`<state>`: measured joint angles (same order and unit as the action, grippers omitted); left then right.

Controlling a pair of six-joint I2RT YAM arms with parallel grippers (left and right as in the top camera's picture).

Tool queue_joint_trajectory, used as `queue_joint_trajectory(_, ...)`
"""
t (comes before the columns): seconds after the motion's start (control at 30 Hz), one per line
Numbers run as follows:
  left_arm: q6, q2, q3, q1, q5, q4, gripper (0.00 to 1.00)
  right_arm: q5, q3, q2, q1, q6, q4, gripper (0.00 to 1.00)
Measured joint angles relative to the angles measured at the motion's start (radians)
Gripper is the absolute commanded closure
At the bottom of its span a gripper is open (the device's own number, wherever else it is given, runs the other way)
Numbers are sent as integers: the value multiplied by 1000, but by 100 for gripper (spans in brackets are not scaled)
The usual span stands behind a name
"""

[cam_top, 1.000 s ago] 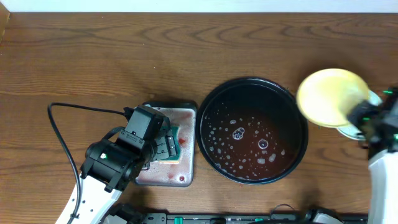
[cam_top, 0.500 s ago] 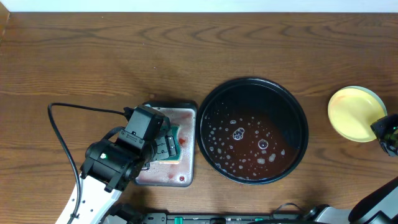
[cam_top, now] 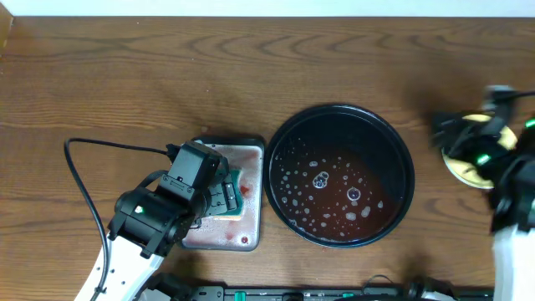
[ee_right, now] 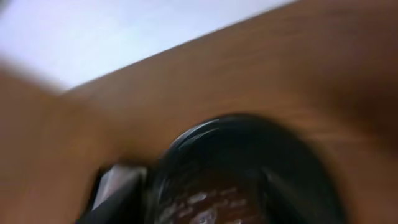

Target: Clean dirty plates on tray and stack at the side

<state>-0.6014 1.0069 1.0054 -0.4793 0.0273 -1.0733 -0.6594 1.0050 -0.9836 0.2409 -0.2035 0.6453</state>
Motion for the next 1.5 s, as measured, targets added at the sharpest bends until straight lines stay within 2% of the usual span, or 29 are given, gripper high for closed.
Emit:
queue_joint_trajectory(0.23, 0, 0, 0, 0, 0, 0, 15, -51, 0, 200, -343, 32, 49, 1)
queue_joint_trajectory(0.4, 0, 0, 0, 0, 0, 0, 15, -62, 0, 271, -436, 33, 118, 1)
queue_joint_trajectory(0.63, 0, 0, 0, 0, 0, 0, 15, -36, 0, 303, -439, 54, 160, 1)
queue_joint_trajectory(0.87, 0, 0, 0, 0, 0, 0, 15, 67, -34, 423, -417, 183, 135, 1)
queue_joint_trajectory(1.17, 0, 0, 0, 0, -2, 0, 15, 220, -400, 693, -240, 234, -138, 1)
queue_joint_trajectory(1.5, 0, 0, 0, 0, -3, 0, 15, 242, -790, 925, -222, 242, -472, 1)
